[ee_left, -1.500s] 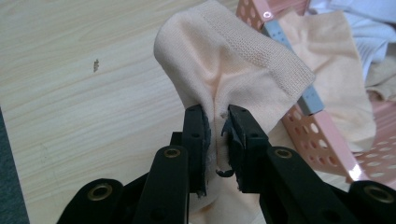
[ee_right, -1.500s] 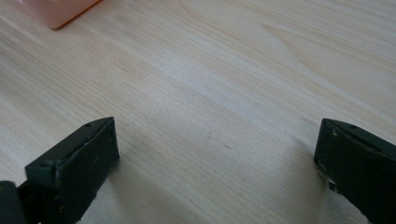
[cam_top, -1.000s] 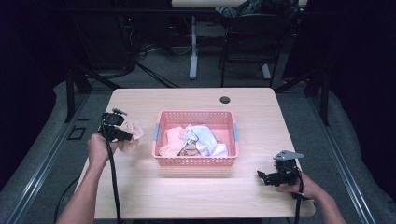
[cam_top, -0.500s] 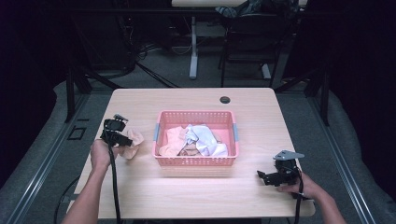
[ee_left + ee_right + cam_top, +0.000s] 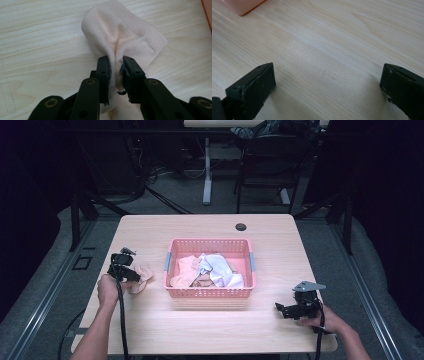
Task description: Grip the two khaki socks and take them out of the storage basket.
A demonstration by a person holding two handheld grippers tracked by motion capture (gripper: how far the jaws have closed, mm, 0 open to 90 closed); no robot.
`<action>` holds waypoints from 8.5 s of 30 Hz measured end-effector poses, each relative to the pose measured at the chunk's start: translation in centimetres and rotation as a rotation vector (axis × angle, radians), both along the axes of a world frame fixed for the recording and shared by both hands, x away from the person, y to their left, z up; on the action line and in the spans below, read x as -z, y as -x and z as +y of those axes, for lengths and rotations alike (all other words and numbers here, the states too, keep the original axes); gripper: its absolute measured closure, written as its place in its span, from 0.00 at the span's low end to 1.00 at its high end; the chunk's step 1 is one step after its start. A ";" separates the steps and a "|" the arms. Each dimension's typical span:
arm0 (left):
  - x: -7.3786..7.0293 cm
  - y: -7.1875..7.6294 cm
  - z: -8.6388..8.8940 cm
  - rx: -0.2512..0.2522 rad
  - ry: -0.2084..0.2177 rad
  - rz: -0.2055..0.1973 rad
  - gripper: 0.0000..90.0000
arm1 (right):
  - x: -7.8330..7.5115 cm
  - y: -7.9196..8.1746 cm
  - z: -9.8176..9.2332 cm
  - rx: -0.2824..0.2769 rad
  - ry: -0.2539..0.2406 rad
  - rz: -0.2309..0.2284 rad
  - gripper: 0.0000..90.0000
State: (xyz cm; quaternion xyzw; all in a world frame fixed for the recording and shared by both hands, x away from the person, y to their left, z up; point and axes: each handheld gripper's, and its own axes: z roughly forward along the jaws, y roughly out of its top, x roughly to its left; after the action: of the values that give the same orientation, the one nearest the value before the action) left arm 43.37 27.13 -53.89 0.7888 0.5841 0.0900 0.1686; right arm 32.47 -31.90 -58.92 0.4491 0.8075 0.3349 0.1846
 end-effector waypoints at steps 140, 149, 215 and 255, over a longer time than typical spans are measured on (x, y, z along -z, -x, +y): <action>-7.8 -1.3 -16.6 0.364 -0.081 -0.136 0.97 | 0.0 0.0 0.0 -0.002 0.001 0.001 0.00; -9.5 -1.2 -16.2 0.368 -0.064 -0.153 0.97 | -0.1 -0.1 -0.1 -0.009 0.008 0.001 0.00; -8.5 1.8 -2.0 0.120 -0.018 -0.119 0.97 | 0.0 0.0 0.0 0.000 0.003 -0.005 0.00; -4.6 5.8 0.2 0.045 0.021 -0.141 0.10 | 0.0 0.0 0.0 0.003 -0.002 -0.003 0.00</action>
State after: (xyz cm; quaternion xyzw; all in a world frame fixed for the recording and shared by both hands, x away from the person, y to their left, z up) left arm 37.61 27.31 -49.29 0.7917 0.5537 0.1353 0.2197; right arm 32.44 -31.86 -58.95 0.4500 0.8061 0.3364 0.1859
